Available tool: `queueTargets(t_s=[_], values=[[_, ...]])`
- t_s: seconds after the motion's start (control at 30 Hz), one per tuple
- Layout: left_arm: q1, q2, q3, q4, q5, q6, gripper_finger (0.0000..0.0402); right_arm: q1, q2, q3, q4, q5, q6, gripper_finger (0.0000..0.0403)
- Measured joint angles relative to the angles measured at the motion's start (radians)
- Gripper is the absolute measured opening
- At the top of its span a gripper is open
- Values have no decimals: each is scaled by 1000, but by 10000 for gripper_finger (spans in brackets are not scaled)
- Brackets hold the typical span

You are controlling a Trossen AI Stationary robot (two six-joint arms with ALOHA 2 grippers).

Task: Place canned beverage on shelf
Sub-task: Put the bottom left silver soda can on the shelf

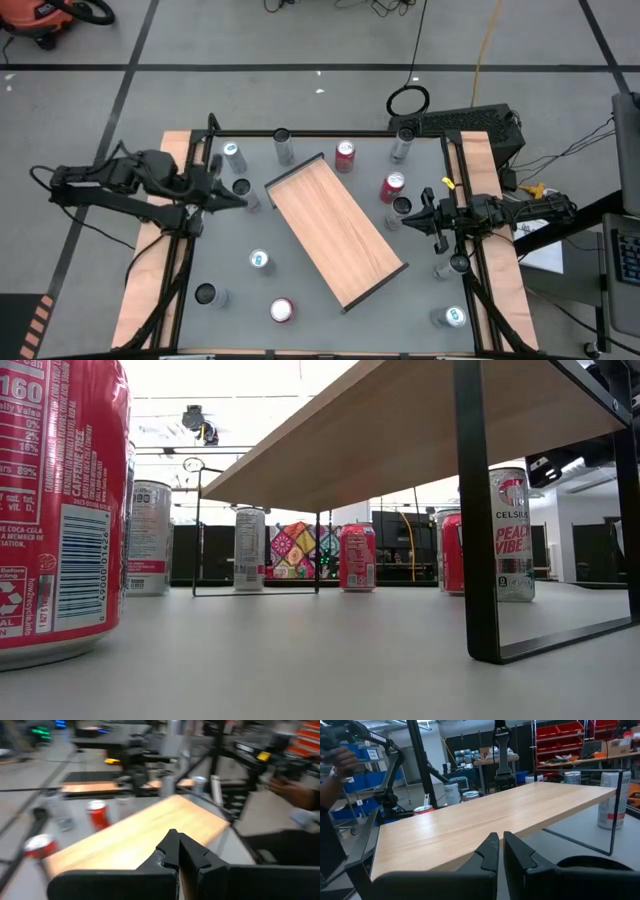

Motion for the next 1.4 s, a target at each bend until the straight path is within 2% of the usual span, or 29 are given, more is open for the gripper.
queueTargets(t_s=[0.1,0.23,0.5,0.67,1.07,1.4], values=[[-7,29,0,24,29,-1,0,0,0,0,18,0,-8,0],[-18,99,6,98,-57,-84,12,0,0,0,35,0,4,0],[-121,279,77,9,-185,-80,131,0,0,0,42,0,31,0],[-179,346,133,-80,-197,-191,180,0,0,0,41,-1,45,0],[-344,477,173,-255,-284,-411,185,0,0,0,41,-1,45,0],[-333,576,173,-308,-265,-543,195,0,0,0,20,-1,19,0]])
